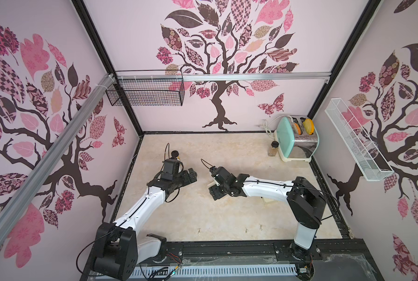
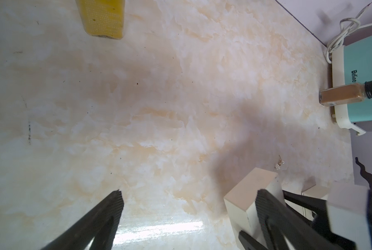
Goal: Place the earrings into the drawer-style jewelry box
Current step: Place the jewelry box at the center of the board, then adjust the jewelry box at the center of the board.
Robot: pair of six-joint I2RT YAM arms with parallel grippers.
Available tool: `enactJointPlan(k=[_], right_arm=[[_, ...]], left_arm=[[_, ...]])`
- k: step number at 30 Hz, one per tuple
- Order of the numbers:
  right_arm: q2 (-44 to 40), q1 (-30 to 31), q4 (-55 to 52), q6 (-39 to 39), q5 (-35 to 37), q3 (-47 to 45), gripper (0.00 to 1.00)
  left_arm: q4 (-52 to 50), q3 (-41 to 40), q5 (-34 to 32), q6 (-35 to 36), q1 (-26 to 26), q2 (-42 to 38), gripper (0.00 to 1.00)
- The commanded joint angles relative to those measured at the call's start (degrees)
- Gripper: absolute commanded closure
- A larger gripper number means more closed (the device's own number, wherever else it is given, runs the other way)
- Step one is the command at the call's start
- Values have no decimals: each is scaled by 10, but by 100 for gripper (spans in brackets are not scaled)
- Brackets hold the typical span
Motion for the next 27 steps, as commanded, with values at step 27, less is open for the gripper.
enactJointPlan(k=[27], right_arm=[[-225,-2,131,43,-161,-262,21]], left_arm=[[-56,53,100,96,-84,102,2]])
